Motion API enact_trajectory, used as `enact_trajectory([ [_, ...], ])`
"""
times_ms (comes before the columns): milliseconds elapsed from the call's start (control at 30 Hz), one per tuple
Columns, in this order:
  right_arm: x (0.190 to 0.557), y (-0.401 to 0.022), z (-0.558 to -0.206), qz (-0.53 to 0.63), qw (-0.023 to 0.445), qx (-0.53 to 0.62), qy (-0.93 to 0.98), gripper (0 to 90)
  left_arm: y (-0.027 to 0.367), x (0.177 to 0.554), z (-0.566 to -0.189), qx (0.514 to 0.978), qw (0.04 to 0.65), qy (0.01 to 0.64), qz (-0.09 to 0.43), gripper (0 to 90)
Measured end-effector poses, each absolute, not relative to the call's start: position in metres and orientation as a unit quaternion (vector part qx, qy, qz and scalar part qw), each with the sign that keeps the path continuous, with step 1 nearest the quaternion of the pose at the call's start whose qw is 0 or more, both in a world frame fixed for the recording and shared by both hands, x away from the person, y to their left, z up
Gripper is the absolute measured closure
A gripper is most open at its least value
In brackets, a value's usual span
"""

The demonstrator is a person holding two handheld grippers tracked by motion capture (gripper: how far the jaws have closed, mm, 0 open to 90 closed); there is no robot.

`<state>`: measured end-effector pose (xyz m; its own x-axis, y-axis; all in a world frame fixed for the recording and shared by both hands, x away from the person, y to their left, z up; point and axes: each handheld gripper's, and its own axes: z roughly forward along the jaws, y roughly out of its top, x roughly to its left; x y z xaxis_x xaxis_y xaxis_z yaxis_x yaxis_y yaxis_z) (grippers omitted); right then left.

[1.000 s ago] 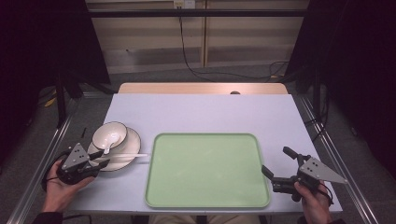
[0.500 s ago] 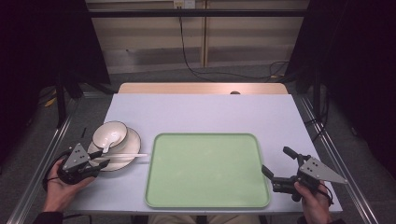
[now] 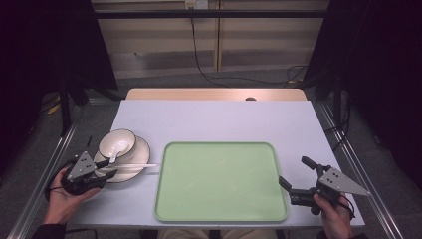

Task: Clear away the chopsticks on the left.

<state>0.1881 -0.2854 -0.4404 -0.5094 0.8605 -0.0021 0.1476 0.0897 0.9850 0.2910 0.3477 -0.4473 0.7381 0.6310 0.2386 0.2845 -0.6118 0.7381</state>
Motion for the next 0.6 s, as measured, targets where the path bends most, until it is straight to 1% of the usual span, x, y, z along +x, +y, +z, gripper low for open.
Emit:
enact_trajectory([
  [67, 0.1876, -0.2857, -0.4403, 0.557, 0.32, 0.38, 0.666, 1.1, 0.3467, 0.2906, -0.449, 0.867, 0.35, 0.259, 0.242, 55.1],
  [100, 0.1876, -0.2859, -0.4403, 0.557, 0.319, 0.379, 0.666, 1.1, 0.3469, 0.291, -0.4494, 0.868, 0.344, 0.257, 0.248, 55.1],
  [200, 0.1876, -0.2858, -0.4403, 0.557, 0.319, 0.38, 0.666, 1.1, 0.3476, 0.2923, -0.45, 0.865, 0.351, 0.262, 0.244, 55.8],
  [367, 0.1877, -0.2859, -0.4403, 0.556, 0.321, 0.381, 0.665, 1.0, 0.3467, 0.2936, -0.4477, 0.874, 0.342, 0.248, 0.239, 56.3],
  [433, 0.1876, -0.2855, -0.4403, 0.556, 0.32, 0.382, 0.664, 1.1, 0.3462, 0.2943, -0.4481, 0.872, 0.348, 0.251, 0.235, 56.6],
  [600, 0.1878, -0.2857, -0.4405, 0.558, 0.321, 0.381, 0.664, 1.1, 0.3459, 0.2961, -0.4456, 0.878, 0.342, 0.246, 0.227, 60.4],
])
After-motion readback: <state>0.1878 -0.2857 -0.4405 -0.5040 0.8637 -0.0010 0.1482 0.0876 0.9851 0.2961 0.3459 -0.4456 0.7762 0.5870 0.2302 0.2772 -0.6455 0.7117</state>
